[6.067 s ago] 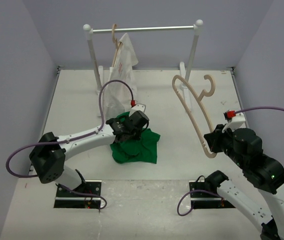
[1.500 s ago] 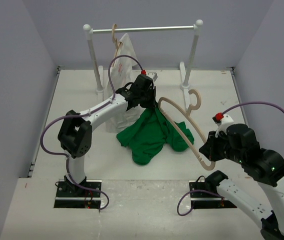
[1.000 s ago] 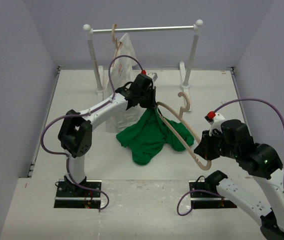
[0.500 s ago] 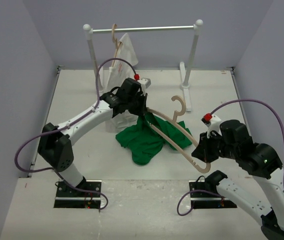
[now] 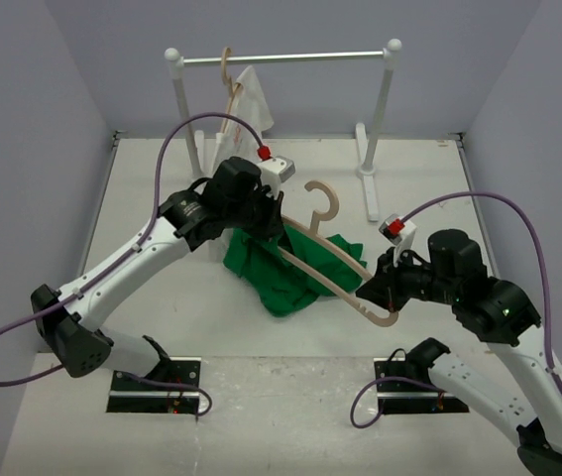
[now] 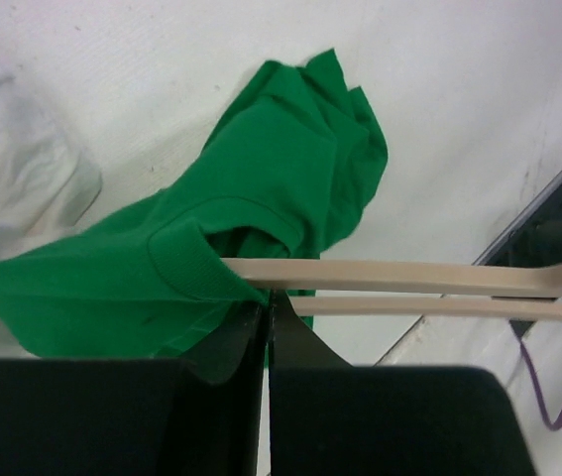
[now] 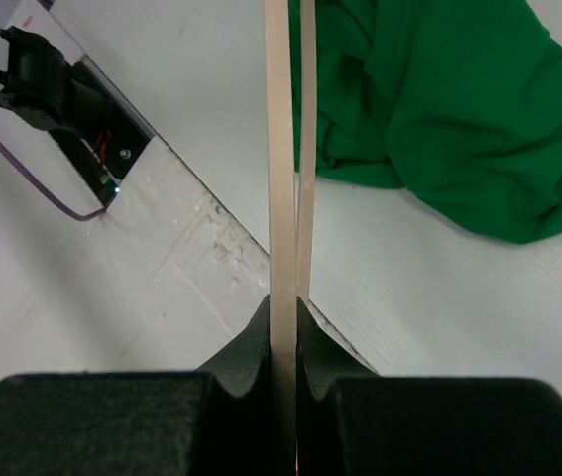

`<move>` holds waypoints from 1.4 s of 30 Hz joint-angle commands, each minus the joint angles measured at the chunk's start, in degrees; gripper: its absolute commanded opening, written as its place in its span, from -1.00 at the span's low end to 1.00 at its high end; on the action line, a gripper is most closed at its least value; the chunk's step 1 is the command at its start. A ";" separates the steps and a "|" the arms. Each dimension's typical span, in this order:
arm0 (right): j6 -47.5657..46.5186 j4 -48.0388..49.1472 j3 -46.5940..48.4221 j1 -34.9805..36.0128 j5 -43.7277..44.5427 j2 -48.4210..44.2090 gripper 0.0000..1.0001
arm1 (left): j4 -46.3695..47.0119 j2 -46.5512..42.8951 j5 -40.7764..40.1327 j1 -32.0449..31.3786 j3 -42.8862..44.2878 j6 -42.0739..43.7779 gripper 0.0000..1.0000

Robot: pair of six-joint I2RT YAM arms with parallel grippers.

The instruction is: Place the t-shirt on the hanger

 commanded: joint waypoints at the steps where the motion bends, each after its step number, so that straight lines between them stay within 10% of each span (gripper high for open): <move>1: -1.77 17.58 -3.80 0.36 -4.28 -1.30 -1.00 | -9.15 -3.22 -4.58 -7.91 9.54 4.06 -1.00; 11: 10.80 17.16 -9.28 0.72 26.89 -14.99 -1.00 | -11.39 -2.67 -14.06 -14.09 20.19 2.47 -1.00; 19: 9.32 14.73 -7.74 0.63 2.02 -23.11 -1.00 | -13.00 11.23 -23.07 -14.03 38.91 0.86 -1.00; 24: 6.59 9.83 -7.19 0.71 3.96 -19.70 -1.00 | -15.26 16.36 -22.14 -14.09 50.19 0.32 -1.00; 42: 1.33 38.72 -16.11 0.71 -4.68 -17.74 -1.00 | -14.06 5.49 2.53 -16.28 38.20 5.43 -1.00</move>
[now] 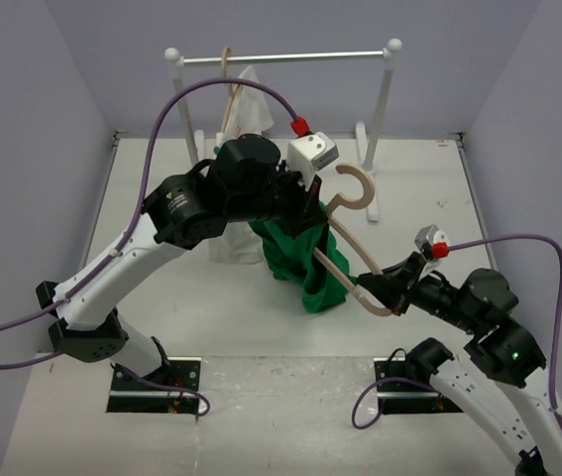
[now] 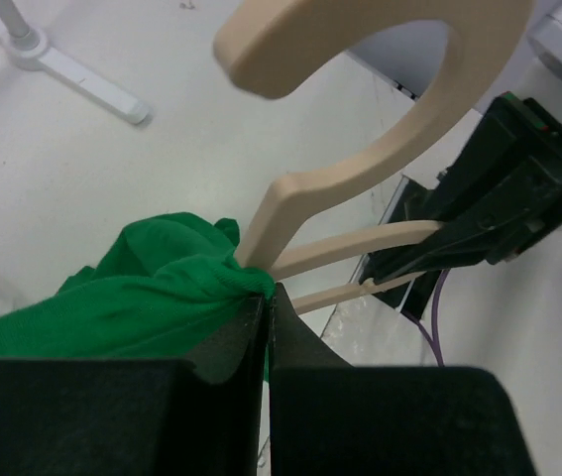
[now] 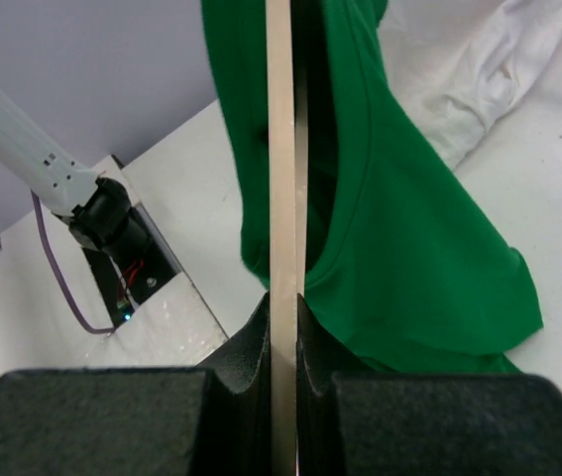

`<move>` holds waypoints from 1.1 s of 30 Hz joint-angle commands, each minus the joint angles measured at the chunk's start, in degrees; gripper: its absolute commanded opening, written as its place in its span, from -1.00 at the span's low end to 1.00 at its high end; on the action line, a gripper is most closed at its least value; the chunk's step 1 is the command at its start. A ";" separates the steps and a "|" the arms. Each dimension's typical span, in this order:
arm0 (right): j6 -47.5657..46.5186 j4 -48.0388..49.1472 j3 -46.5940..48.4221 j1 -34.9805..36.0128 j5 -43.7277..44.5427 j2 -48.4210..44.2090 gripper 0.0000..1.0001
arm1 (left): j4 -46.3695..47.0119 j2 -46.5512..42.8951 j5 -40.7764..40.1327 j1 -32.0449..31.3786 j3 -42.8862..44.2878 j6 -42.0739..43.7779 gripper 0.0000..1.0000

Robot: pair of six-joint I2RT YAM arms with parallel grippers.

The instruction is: Place the t-shirt on the hanger

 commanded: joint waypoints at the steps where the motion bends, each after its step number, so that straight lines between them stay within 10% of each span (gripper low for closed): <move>1: -2.58 13.99 -2.80 0.07 -4.53 1.03 -1.00 | -1.65 -1.79 5.29 -0.28 5.29 3.16 -1.00; 8: -1.71 22.29 -9.74 0.04 -4.16 -3.03 -1.00 | -4.91 -2.20 5.68 -0.34 7.69 5.18 -1.00; 13: -1.48 25.29 -11.70 0.04 -4.06 -4.13 -1.00 | -6.47 -4.21 -4.66 -0.34 11.32 6.04 0.88; 14: -1.90 25.31 -11.70 0.04 -4.28 -4.12 -1.00 | -5.88 -5.50 -8.76 -0.34 11.28 6.34 1.00; 19: -3.64 25.31 -11.70 0.04 -5.51 -5.71 -1.00 | 2.38 -15.19 -21.18 -0.34 3.10 11.26 1.00; 27: -12.87 23.87 -15.33 0.04 -13.02 -10.68 -1.00 | 3.40 -24.89 10.46 -0.31 -8.49 41.25 1.00; 33: -18.89 14.91 -12.23 0.04 -15.75 -7.94 -1.00 | -5.74 -19.03 16.48 -0.34 -4.03 41.32 0.95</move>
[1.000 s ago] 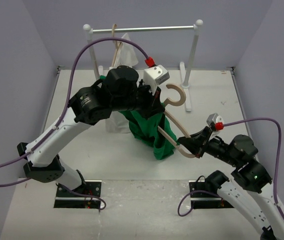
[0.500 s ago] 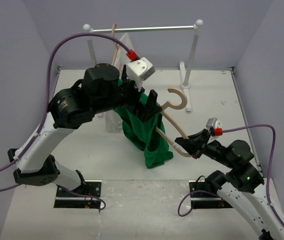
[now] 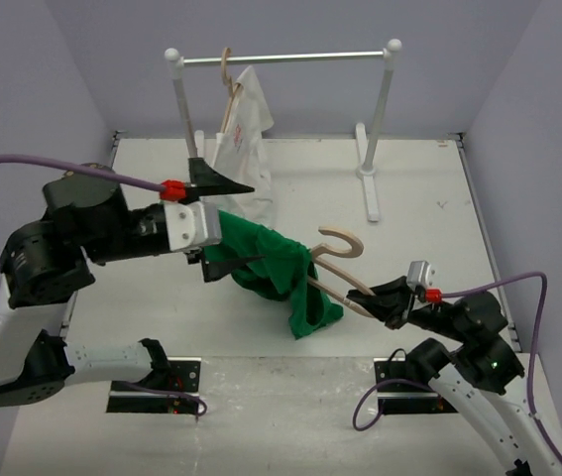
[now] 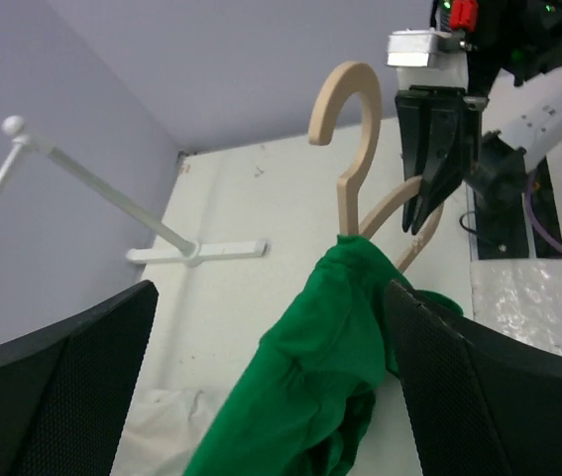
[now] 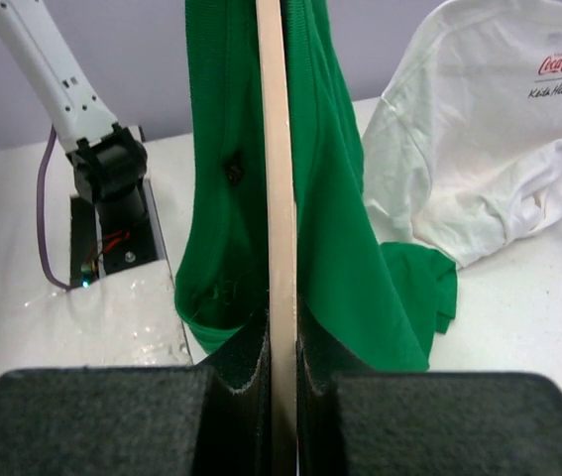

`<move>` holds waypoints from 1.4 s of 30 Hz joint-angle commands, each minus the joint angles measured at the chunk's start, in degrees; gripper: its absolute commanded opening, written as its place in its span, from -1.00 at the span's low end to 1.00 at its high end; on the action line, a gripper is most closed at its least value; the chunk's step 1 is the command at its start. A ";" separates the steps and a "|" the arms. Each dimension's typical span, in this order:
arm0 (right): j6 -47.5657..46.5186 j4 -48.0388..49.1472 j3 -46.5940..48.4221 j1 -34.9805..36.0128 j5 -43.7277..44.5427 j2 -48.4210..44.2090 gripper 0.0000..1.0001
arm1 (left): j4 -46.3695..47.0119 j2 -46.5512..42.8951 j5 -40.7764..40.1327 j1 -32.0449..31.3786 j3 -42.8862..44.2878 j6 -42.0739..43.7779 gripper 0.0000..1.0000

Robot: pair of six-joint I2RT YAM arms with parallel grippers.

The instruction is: Place the t-shirt on the hanger

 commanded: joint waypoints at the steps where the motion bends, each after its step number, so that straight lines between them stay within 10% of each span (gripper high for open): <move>1: -7.75 -3.48 3.84 0.02 -3.85 2.67 -1.00 | -7.27 5.72 6.48 -0.07 0.61 3.30 0.95; 11: -13.58 -11.33 12.78 0.02 -7.09 8.90 -1.00 | -9.38 2.58 16.97 -0.07 -12.31 0.27 0.19; 18: -15.02 -11.82 12.92 -0.06 -9.23 10.03 -1.00 | -7.71 0.88 12.80 -0.07 -15.62 -0.16 -0.98; 27: -16.39 -11.82 13.97 0.02 -12.76 10.84 -1.00 | 0.20 -3.49 11.86 -0.07 -20.20 -0.17 -0.98; 29: -16.51 -11.90 14.30 0.02 -13.40 11.00 -1.00 | -0.29 -2.99 9.41 -0.07 -20.39 -0.39 -0.61; 33: -17.13 -12.55 15.29 -0.01 -14.98 11.74 -1.00 | -2.68 -0.18 9.08 -0.05 -19.18 0.77 -1.00; 42: -12.85 -7.88 12.25 0.02 -10.61 11.14 -0.91 | 1.72 -1.69 7.02 -0.07 -22.15 0.92 -1.00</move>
